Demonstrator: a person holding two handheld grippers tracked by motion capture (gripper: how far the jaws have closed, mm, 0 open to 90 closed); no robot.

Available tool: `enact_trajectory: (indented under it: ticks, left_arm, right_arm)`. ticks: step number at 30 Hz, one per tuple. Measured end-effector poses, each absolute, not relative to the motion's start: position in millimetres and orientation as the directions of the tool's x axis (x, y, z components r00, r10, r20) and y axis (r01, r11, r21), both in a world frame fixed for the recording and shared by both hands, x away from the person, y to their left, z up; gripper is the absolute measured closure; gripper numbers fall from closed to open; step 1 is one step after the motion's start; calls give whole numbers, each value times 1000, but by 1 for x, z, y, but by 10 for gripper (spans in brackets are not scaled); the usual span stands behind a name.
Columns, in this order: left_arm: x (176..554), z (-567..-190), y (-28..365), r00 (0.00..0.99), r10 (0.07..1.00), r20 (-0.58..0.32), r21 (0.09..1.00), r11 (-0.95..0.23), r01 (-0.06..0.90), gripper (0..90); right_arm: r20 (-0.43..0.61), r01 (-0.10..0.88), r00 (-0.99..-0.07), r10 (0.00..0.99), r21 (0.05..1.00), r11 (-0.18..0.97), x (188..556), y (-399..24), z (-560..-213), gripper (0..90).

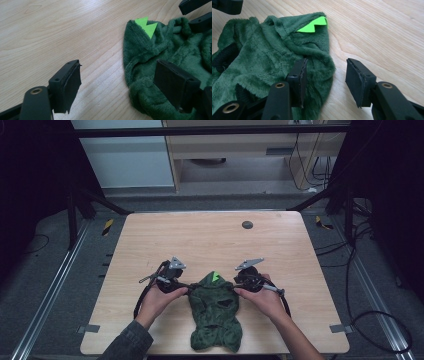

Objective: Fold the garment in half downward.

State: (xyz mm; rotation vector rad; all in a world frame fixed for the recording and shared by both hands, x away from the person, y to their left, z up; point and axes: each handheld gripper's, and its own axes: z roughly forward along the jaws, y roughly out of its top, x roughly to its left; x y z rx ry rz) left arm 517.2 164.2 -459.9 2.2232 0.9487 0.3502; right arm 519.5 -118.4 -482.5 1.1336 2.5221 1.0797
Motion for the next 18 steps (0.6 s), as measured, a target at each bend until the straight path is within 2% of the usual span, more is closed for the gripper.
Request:
enact_trajectory:
  ticks: [8,16,18]
  left_arm:
    - [515,-463,163,701,713,-17,678,-507,532,234]
    - [514,-471,163,714,700,-20,652,-533,540,307]
    - [514,-473,163,718,696,-22,642,-540,543,322]
  right_arm:
    - [114,575,-716,689,656,489,518,-111,-487,603]
    - [100,564,-735,671,639,523,517,-107,-490,713]
    - [100,564,-735,671,639,523,517,-106,-490,718]
